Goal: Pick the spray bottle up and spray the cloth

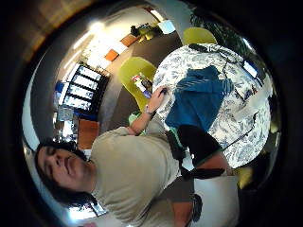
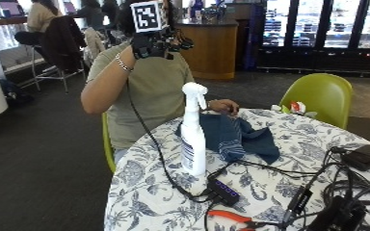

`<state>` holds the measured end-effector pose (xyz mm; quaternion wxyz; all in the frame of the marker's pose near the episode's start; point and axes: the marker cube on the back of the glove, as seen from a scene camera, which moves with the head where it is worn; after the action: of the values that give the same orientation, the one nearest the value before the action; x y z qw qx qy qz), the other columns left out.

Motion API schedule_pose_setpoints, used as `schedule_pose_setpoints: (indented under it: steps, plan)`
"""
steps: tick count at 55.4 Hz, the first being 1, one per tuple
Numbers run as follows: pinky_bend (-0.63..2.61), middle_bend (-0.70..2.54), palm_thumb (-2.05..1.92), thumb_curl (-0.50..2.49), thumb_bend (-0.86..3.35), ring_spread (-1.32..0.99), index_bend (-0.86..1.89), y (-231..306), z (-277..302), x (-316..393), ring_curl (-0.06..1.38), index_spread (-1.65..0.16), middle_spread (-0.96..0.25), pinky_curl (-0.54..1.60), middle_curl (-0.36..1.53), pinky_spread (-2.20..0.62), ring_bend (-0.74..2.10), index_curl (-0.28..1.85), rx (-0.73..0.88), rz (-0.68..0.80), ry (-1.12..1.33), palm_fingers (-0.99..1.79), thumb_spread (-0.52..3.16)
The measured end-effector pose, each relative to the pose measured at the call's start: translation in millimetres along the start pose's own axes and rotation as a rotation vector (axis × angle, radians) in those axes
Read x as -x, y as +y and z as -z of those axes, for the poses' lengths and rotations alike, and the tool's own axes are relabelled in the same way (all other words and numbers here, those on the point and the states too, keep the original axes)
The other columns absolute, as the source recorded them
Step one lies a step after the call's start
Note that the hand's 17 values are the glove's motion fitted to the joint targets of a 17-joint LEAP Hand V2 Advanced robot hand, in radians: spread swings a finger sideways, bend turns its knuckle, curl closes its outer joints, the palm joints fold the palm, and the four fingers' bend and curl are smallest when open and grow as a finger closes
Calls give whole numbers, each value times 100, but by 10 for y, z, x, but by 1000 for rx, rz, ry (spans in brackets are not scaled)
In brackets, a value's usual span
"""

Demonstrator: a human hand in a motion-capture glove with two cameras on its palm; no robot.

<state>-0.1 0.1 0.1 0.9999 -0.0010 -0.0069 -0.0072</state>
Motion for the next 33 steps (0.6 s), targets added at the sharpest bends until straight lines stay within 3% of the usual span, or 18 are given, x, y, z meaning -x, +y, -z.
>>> schedule_pose_setpoints:
  steps: [9, 21, 33]
  plan:
    - [33, 22, 51, 16, 24, -5, 17, 13, 6, -3, 13, -34, 1, 17, 13, 16, 30, 14, -11, 7, 17, 30, 77]
    - [33, 21, 56, 22, 16, -6, 16, 38, -17, -12, 18, -40, 1, 23, 20, 19, 30, 19, -23, 15, 14, 28, 97]
    - [32, 20, 60, 27, 8, -6, 15, 253, -82, -184, 21, -41, 1, 26, 25, 20, 30, 22, -163, -184, 12, 27, 102]
